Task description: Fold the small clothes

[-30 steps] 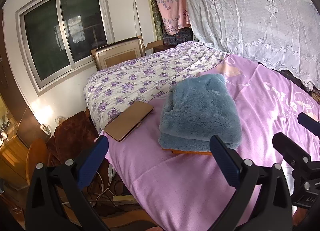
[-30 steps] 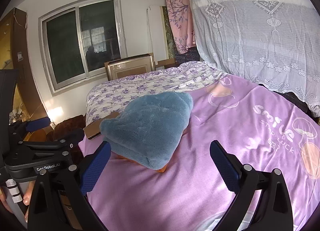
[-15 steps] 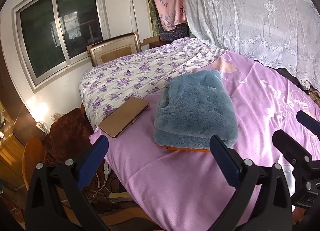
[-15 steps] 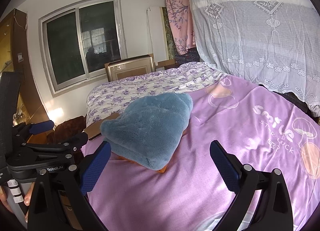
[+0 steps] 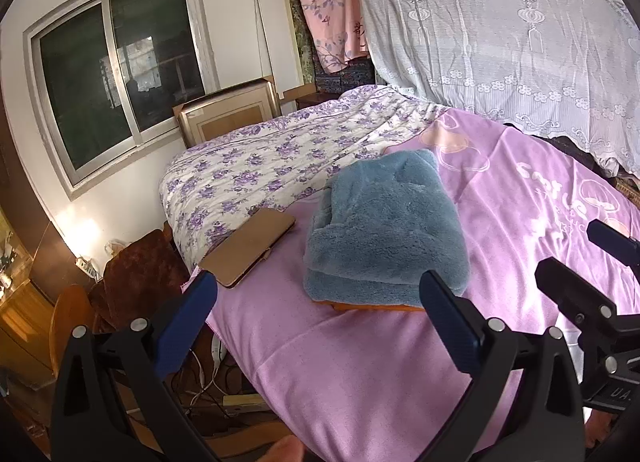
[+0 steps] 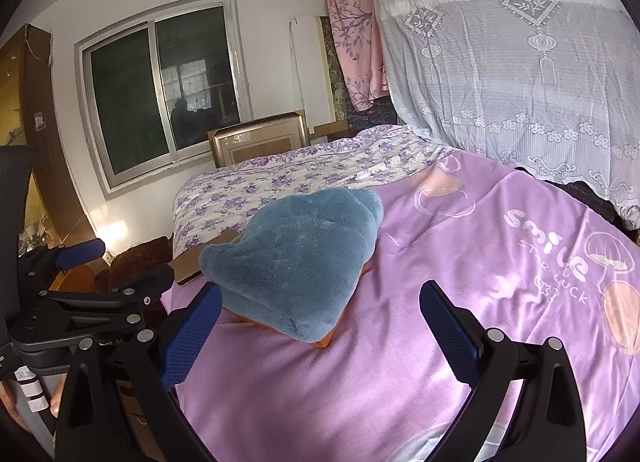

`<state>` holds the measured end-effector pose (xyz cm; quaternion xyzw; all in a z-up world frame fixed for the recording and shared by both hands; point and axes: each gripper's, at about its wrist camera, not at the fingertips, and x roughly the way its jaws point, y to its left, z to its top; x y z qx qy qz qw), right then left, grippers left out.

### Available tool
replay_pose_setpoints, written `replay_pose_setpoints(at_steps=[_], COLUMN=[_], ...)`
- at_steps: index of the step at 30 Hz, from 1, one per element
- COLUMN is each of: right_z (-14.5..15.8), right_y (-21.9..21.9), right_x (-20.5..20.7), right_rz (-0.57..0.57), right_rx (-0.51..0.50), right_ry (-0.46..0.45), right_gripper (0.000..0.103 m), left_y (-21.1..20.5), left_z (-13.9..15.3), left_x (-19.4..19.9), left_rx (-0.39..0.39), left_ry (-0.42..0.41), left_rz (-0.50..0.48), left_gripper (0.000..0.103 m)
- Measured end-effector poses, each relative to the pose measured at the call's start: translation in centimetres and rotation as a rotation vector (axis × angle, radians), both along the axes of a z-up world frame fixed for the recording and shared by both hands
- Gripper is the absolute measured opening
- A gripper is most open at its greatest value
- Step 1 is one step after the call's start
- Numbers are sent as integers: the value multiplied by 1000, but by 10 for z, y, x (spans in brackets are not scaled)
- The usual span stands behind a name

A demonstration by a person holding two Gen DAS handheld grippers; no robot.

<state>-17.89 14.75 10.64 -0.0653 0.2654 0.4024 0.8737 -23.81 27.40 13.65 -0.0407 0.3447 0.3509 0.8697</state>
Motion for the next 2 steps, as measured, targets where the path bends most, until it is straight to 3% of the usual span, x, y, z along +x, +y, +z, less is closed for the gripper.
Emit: replay_pose_setpoints(at_steps=[2], right_z=[0], right_y=[0], right_x=[0], right_rz=[-1], right_rx=[2], right_ry=[0], right_gripper=[100], left_y=[0], left_z=[0], left_x=[0], left_rx=[9], left_ry=[4], left_rz=[4], left_gripper=[98])
